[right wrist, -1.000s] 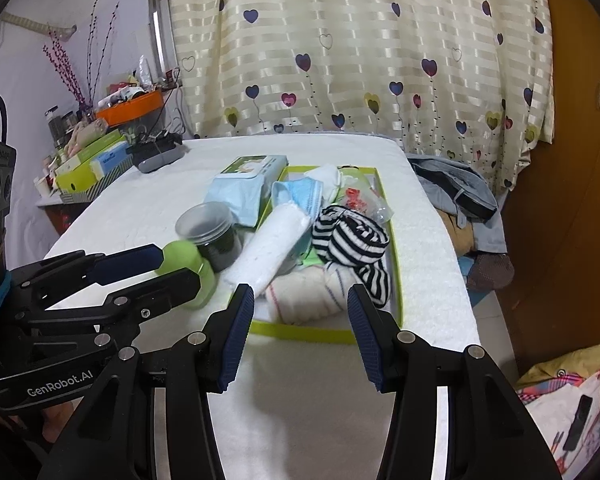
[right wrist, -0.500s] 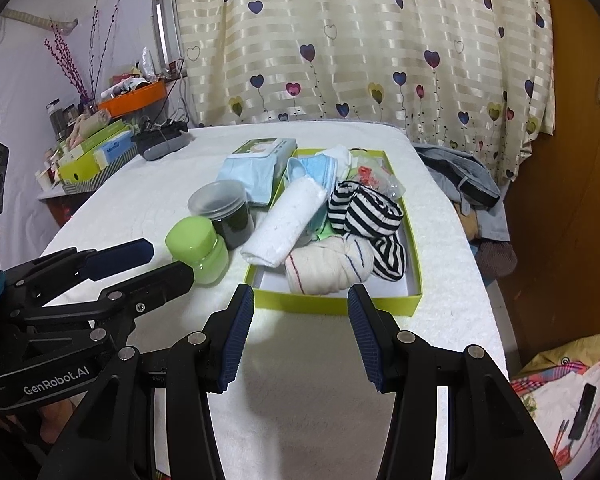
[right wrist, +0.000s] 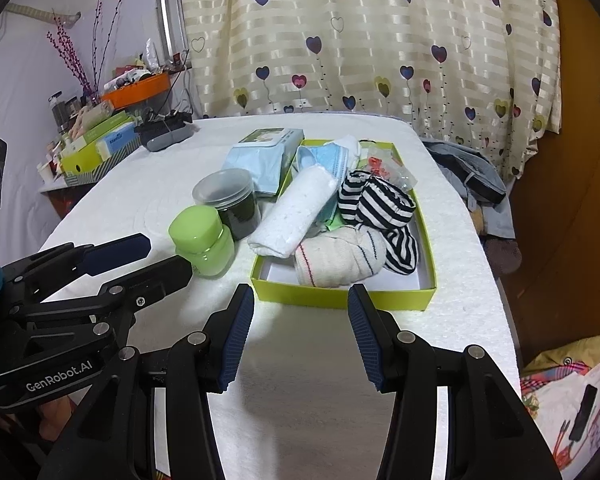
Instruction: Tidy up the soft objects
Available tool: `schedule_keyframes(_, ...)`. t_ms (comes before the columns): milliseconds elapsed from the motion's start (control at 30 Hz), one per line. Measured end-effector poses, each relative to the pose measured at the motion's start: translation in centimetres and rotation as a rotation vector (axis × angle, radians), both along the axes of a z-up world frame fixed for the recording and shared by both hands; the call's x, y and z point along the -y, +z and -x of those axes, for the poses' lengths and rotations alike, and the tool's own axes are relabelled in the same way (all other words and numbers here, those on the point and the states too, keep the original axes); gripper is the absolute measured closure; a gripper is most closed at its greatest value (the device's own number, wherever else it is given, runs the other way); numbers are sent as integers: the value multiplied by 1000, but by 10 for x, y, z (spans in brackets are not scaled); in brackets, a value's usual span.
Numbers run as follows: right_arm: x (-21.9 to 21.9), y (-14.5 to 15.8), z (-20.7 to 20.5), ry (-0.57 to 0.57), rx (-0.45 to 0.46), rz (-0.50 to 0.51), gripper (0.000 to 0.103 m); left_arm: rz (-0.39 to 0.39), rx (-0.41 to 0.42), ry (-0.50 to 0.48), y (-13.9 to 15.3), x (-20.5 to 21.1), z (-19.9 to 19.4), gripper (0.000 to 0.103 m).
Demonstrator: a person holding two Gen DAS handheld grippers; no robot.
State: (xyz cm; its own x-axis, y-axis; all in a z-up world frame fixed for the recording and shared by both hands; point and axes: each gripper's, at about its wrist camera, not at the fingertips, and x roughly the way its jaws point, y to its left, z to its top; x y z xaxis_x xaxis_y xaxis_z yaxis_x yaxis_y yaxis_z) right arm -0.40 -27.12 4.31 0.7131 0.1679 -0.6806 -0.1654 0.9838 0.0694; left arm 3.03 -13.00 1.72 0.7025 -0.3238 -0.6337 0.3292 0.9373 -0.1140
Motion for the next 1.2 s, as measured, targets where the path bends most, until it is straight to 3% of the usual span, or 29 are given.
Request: schedule_keyframes(1200, -5, -12, -2, 6, -17, 8, 53, -71, 10, 41, -8, 2, -3, 50)
